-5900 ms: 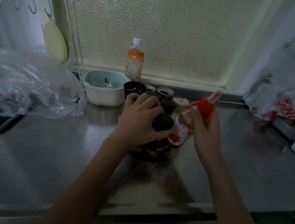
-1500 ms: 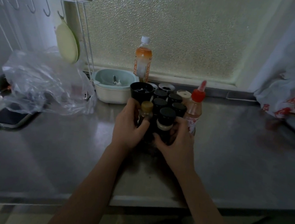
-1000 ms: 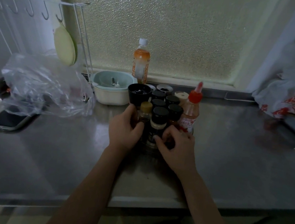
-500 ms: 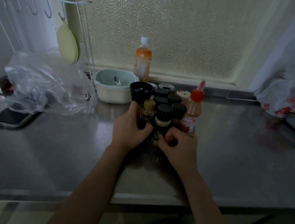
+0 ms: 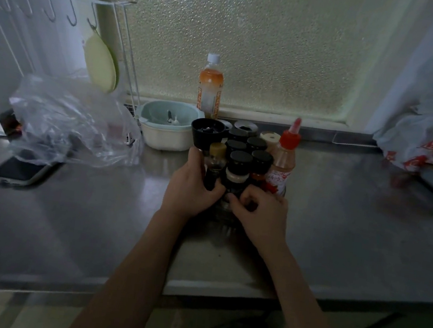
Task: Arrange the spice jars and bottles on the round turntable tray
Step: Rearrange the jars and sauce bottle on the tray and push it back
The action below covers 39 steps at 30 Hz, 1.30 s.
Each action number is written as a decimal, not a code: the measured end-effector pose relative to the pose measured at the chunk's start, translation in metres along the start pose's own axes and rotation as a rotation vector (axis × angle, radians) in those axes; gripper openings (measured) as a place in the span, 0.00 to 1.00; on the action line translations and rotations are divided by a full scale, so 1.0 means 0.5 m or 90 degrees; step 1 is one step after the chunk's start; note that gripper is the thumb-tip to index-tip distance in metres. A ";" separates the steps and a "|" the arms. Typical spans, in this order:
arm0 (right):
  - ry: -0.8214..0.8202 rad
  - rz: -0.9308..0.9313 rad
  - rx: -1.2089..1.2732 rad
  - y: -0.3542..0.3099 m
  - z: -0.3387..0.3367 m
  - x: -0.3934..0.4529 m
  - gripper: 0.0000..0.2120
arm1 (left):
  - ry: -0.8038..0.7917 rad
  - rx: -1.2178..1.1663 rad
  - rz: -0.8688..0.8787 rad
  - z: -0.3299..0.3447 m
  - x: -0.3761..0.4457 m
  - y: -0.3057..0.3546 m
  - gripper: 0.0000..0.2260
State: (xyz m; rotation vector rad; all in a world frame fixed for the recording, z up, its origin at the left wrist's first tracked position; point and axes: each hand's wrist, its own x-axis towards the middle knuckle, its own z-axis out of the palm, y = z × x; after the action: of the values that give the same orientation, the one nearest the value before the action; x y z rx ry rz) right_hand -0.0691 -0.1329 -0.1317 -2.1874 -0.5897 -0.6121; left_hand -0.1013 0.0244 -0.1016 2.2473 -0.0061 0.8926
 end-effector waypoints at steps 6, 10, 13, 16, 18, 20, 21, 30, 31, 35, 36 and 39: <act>0.004 0.009 -0.061 -0.010 -0.002 0.000 0.17 | -0.025 -0.013 -0.010 0.002 0.005 -0.002 0.19; -0.211 -0.039 0.003 0.015 -0.048 0.017 0.15 | -0.062 -0.024 -0.001 0.003 0.003 -0.007 0.22; -0.253 -0.106 -0.030 0.039 -0.062 0.018 0.14 | -0.025 0.076 0.055 -0.003 0.007 -0.009 0.16; -0.231 -0.140 -0.016 0.054 -0.055 0.023 0.14 | -0.027 0.063 0.053 -0.011 0.005 -0.012 0.13; -0.217 -0.163 0.003 0.068 -0.052 0.036 0.13 | -0.130 0.060 0.031 -0.001 0.003 -0.024 0.18; -0.204 -0.172 0.014 0.087 -0.048 0.056 0.13 | -0.205 0.074 0.041 0.015 0.012 -0.038 0.22; -0.204 -0.170 0.020 0.098 -0.047 0.066 0.12 | -0.231 0.089 0.045 0.023 0.021 -0.041 0.23; -0.188 -0.111 0.001 0.166 -0.003 0.176 0.13 | -0.274 0.160 0.033 0.117 0.136 -0.079 0.21; -0.186 -0.107 -0.006 0.173 0.005 0.187 0.13 | -0.276 0.165 0.027 0.125 0.150 -0.086 0.22; -0.171 -0.108 -0.015 0.182 0.030 0.231 0.15 | -0.270 0.170 -0.002 0.145 0.198 -0.108 0.24; -0.172 -0.105 -0.015 0.183 0.036 0.241 0.15 | -0.266 0.169 -0.003 0.148 0.207 -0.112 0.25; -0.161 -0.112 -0.013 0.199 0.054 0.264 0.16 | -0.254 0.175 0.004 0.160 0.229 -0.121 0.27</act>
State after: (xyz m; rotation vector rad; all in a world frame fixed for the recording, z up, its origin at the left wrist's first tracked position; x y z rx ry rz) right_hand 0.0980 -0.1428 -0.1242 -2.2656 -0.9195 -0.4339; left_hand 0.0487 0.0479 -0.1104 2.6500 -0.0770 0.4541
